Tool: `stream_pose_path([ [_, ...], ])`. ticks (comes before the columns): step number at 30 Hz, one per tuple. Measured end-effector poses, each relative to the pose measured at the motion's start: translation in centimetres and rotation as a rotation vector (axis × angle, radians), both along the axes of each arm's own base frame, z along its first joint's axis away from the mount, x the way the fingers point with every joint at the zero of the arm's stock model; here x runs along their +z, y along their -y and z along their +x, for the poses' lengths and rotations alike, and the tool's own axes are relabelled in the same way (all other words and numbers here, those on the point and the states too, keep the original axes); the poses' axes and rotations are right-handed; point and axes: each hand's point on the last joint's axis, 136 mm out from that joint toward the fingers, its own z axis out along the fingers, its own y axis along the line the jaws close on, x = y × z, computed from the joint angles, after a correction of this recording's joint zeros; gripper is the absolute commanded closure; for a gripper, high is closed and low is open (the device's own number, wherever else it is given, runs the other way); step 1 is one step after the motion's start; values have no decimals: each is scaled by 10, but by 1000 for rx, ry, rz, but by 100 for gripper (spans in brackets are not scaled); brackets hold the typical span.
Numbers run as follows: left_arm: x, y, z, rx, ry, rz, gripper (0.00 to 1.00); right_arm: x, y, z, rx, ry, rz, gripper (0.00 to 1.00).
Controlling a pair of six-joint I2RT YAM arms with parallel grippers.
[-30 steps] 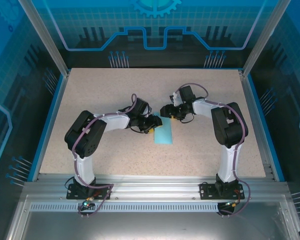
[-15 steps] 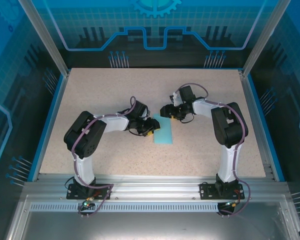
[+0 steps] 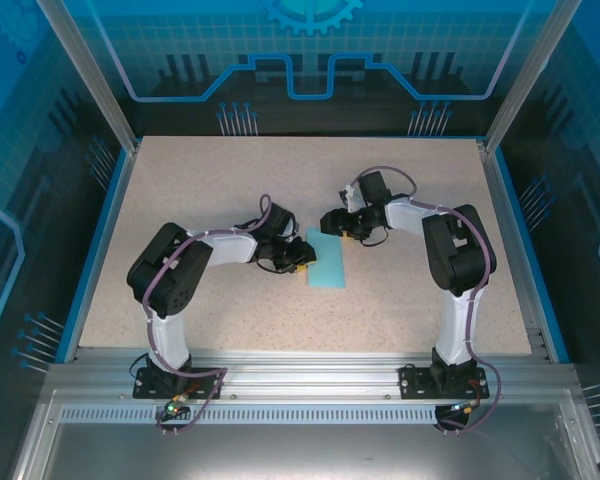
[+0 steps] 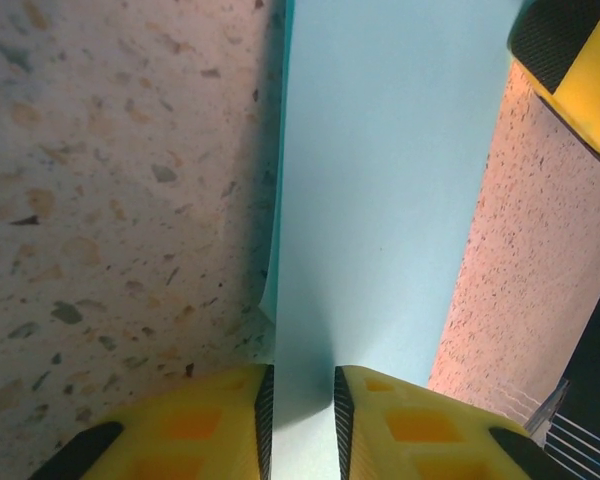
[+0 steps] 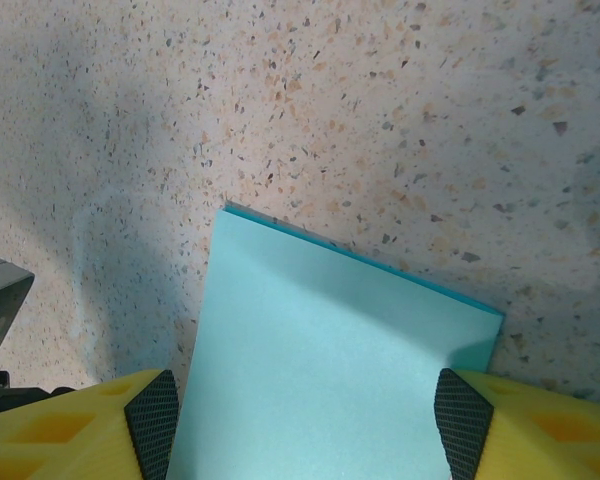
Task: Fold a paper plane with a square sheet of paper (fold left side to right side)
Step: Third fold the triangle at the center of the table.
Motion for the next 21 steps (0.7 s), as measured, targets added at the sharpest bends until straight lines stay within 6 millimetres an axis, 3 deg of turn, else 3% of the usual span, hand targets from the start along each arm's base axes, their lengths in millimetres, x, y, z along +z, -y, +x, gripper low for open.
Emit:
stream_pose_path([
  [17,3,-2,-5,1,-2,25,92,1,0,0,11,12,-2,25],
  [21,4,-1,-7,-2,-2,30,94,7,10,-9,18,56,-41,23],
])
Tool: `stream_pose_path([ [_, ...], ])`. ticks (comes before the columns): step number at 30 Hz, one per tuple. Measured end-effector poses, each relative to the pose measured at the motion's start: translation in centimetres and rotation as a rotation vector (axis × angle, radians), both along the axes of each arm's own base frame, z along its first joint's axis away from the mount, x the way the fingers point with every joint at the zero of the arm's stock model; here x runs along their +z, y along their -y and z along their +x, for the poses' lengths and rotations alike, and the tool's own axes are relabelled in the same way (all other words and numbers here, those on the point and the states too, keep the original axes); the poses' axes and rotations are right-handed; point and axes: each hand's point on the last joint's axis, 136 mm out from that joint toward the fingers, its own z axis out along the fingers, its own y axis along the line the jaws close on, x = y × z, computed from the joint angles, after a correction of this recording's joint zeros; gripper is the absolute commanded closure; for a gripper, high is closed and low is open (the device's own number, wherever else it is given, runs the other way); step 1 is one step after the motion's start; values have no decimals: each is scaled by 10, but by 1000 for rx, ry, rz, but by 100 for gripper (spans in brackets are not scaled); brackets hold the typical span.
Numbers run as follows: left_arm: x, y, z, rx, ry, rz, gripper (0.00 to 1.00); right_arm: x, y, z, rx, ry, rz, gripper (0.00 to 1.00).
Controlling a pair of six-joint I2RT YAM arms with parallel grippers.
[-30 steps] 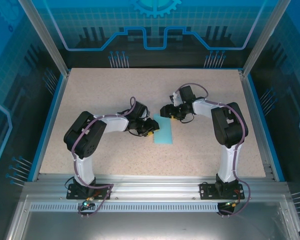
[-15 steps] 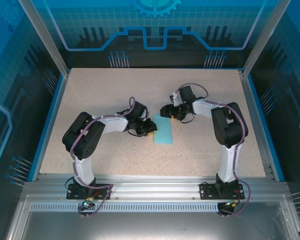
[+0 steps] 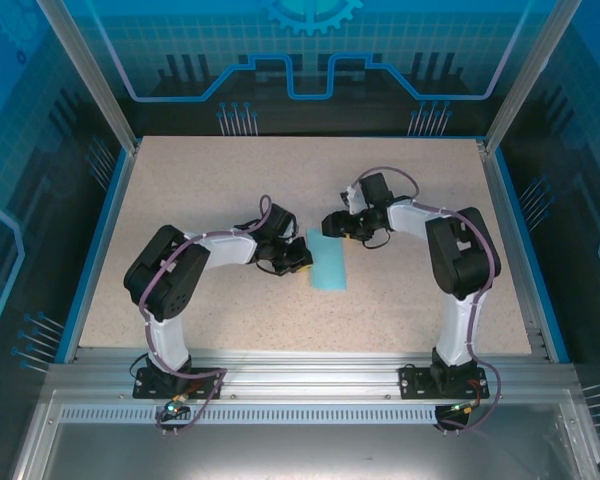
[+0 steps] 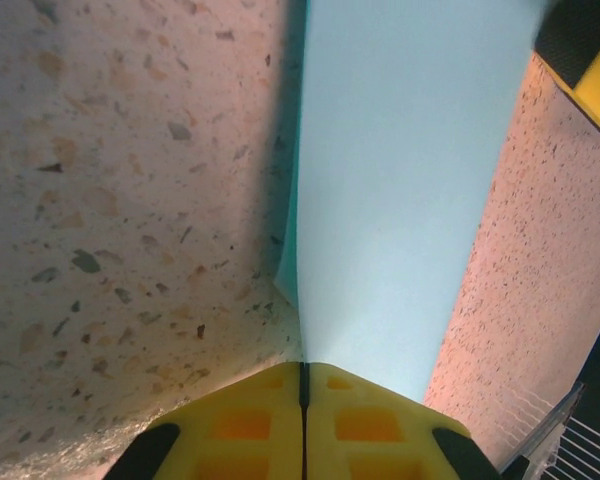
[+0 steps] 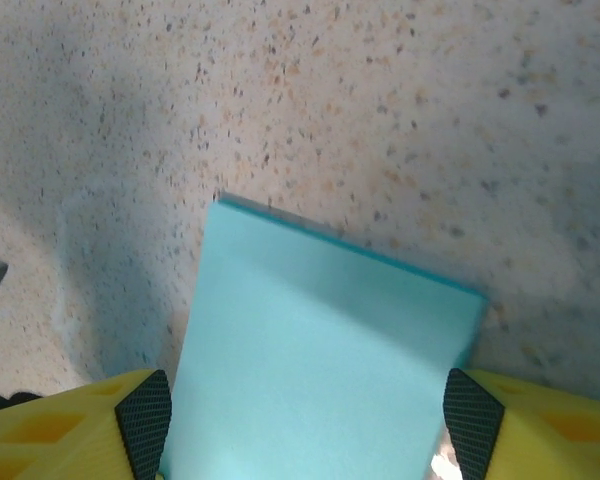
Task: Fold a paper plane with a square sheet of paper (fold left side to right side)
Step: Third fold the triangle at the center of the table.
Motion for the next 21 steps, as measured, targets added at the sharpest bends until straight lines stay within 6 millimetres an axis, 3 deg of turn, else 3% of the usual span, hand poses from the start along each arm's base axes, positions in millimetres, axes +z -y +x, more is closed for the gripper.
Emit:
stream_pose_path([
  [3,1,2,-2,-4,3,4,94,21,13,-18,12,75,-34,22],
  [7,4,5,-5,-11,7,4,95,66,26,-42,37,254,-58,22],
  [9,4,5,-5,-12,7,6,95,78,27,-64,68,342,-78,22],
  [11,4,6,-6,-13,5,7,95,76,20,-92,118,398,-100,22],
  [15,3,5,-7,-9,-4,9,94,48,5,-156,265,458,-163,23],
  [18,3,6,-8,-1,-13,7,95,32,-3,-184,359,502,-229,23],
  [21,3,6,-8,2,-17,6,94,26,-12,-196,421,564,-294,23],
])
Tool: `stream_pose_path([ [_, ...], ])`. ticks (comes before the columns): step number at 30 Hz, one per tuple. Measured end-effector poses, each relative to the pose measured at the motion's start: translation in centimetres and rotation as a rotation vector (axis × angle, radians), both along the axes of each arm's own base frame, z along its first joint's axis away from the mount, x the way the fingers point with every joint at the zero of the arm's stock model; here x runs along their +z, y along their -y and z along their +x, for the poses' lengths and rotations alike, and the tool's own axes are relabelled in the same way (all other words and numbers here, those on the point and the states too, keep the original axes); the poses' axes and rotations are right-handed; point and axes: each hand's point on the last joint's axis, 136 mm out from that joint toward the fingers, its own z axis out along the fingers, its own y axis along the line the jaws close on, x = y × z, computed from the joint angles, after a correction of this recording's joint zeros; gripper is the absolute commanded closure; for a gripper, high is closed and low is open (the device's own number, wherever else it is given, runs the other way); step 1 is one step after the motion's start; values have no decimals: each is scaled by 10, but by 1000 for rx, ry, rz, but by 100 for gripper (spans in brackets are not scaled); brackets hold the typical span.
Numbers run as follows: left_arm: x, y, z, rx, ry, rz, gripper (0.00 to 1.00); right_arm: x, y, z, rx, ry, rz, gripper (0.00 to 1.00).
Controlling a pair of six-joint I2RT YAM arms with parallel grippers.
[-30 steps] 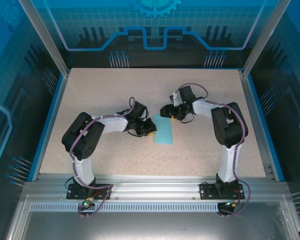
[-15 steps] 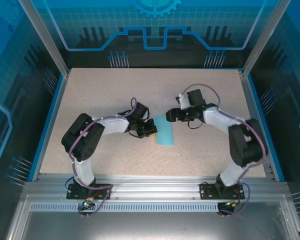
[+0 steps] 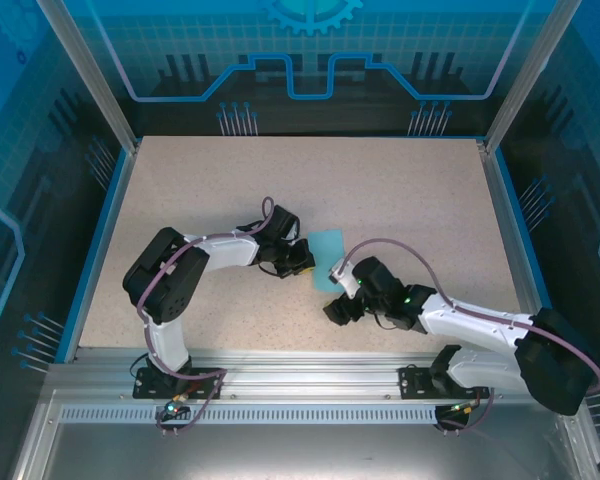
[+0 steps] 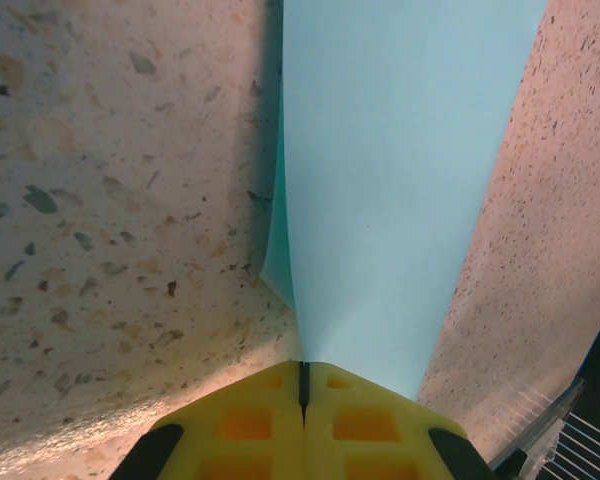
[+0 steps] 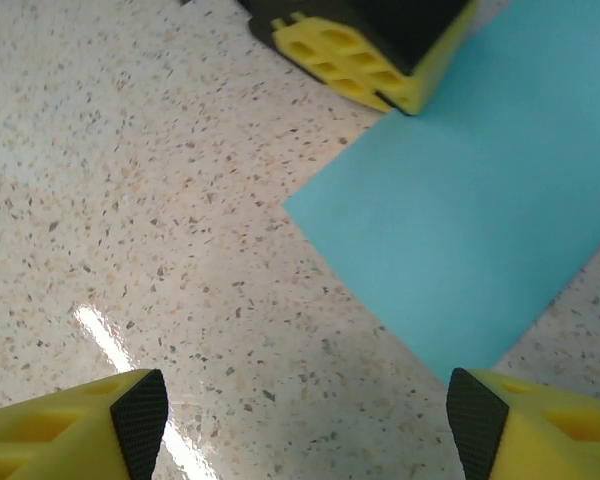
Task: Fold a paper plane with a square sheet of paper (fold left side to right side)
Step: Third fold the triangle at the center of the table.
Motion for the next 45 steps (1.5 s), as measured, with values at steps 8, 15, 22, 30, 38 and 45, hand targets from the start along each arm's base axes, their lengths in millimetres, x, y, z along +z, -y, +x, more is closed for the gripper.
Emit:
stream_pose_path([
  [8,3,0,0,0,2,-1,95,-28,-21,4,82,119,-205,24],
  [15,2,0,-3,-3,-9,6,96,-31,-38,24,96,206,-274,27],
  [22,4,2,-3,-7,-7,5,96,-32,-45,38,91,259,-306,53],
  [30,9,2,-2,-9,-2,4,89,-30,-45,41,94,279,-313,96],
  [38,10,-5,-5,-20,-4,29,59,-33,-43,37,105,262,-323,100],
  [45,46,-31,4,2,68,38,45,-36,-43,33,118,235,-317,100],
])
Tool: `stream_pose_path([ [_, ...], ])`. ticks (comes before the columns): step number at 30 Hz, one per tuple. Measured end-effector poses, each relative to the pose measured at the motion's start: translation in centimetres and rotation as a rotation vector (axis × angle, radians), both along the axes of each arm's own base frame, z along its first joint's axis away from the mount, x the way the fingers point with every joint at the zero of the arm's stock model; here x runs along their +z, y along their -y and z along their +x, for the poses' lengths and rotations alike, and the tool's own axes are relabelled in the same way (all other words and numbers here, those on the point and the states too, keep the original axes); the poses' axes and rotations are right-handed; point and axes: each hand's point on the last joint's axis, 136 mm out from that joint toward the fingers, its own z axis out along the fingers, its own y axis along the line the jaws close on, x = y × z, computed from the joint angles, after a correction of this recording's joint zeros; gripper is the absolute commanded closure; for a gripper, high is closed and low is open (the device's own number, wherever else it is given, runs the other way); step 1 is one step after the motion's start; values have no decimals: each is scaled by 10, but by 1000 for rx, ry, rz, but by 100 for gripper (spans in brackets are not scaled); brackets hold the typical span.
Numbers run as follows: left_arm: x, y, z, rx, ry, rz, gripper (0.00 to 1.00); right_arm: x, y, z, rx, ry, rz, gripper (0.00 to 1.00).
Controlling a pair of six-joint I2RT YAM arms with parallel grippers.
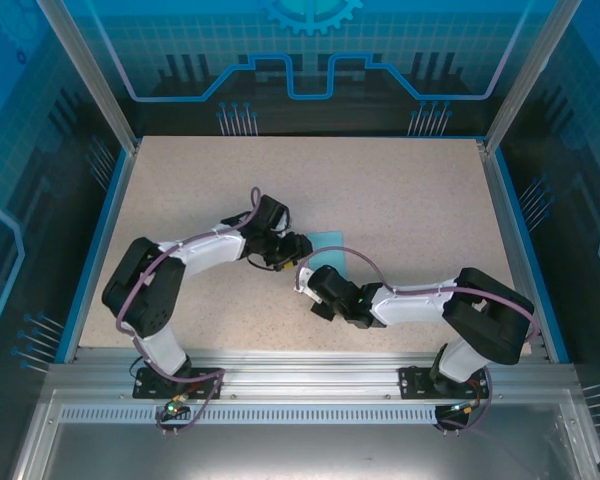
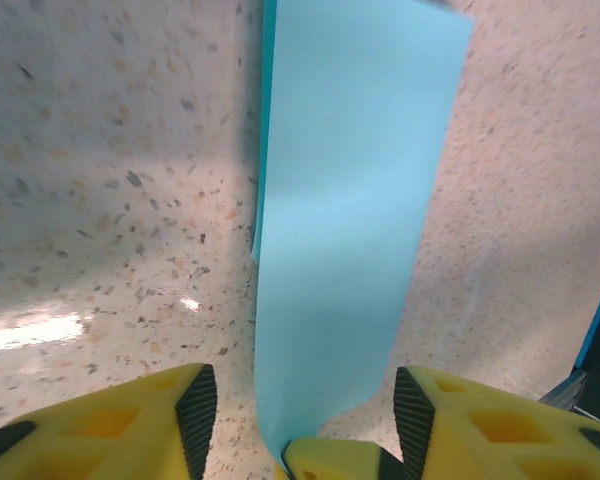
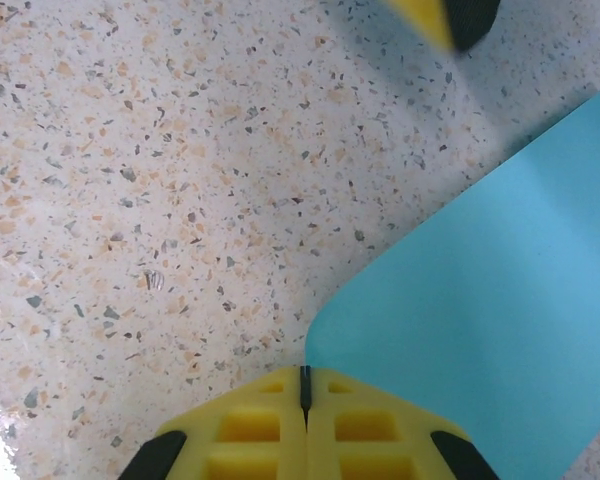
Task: Fold a paper plane with a square sheet of paper (fold left side to right side)
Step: Third fold the triangle at the center of the table.
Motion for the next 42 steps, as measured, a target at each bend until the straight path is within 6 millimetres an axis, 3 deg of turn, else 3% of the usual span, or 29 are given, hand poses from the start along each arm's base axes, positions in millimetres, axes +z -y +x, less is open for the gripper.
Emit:
stream_pose_path([
  [4,14,-5,12,-6,34,-2,57,-1,0,-1,1,-8,1,100],
  [8,19,16,33,-67,53,-45,64,-1,0,-2,0,-16,6,100],
  [15,-19,51,64,-155,7,-87,69,-2,0,-2,-8,-23,11,100],
  [19,-44,60,66,-179,-34,-79,70,-3,0,-3,-6,-31,11,100],
  [22,-51,64,63,-203,-47,-66,71,-3,0,-4,-2,-53,16,100],
  [32,-56,68,62,-251,-37,-41,74,10,-9,1,8,-148,99,100],
  [42,-57,67,61,-276,-15,-6,75,21,4,12,-55,-271,222,100],
])
